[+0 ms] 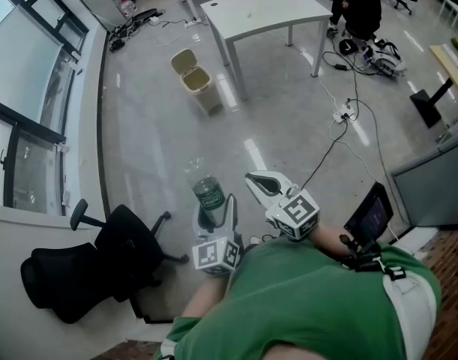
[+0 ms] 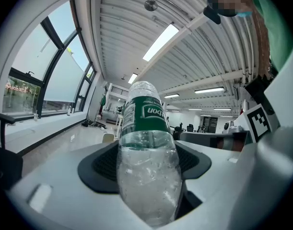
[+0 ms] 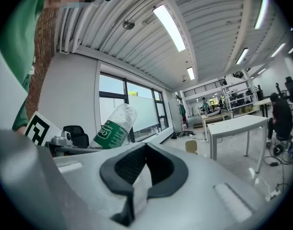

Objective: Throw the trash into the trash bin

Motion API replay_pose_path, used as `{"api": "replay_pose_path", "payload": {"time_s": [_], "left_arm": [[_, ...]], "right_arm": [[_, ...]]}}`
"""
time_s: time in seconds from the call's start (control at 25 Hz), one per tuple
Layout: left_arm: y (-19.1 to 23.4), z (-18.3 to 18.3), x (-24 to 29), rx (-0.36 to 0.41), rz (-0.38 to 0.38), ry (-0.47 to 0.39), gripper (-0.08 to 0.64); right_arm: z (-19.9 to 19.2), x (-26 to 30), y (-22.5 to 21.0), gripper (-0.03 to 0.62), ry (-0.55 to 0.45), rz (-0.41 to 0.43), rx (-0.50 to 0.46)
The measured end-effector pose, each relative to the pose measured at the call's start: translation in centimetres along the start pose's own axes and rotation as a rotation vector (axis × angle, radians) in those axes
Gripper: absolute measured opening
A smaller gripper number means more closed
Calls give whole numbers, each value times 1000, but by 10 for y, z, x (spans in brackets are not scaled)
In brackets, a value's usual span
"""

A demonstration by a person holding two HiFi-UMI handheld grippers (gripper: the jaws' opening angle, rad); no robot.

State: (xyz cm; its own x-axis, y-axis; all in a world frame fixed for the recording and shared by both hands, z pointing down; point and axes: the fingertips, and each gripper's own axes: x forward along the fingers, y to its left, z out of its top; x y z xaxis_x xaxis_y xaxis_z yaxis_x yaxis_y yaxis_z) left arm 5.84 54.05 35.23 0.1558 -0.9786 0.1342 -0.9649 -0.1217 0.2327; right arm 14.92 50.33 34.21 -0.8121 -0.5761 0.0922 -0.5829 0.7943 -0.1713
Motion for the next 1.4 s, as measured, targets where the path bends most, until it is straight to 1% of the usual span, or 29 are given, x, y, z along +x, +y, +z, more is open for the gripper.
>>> {"api": "replay_pose_path", "payload": {"time_s": [0.12, 0.48, 0.72, 1.12, 1.4], "left_arm": [[0, 1, 1, 2, -2, 5, 337], [12, 3, -3, -1, -14, 4, 337], [32, 6, -10, -7, -30, 4, 337], [70, 9, -32, -24, -47, -3, 337], [76, 10, -32, -36, -49, -11, 337]], "right_arm": [[3, 0, -2, 3, -9, -5, 10], [3, 11, 9, 3, -8, -6, 0], [1, 25, 25, 3, -9, -26, -5], [-1, 48, 63, 3, -16, -53, -18], [2, 55, 64, 3, -20, -62, -33]]}}
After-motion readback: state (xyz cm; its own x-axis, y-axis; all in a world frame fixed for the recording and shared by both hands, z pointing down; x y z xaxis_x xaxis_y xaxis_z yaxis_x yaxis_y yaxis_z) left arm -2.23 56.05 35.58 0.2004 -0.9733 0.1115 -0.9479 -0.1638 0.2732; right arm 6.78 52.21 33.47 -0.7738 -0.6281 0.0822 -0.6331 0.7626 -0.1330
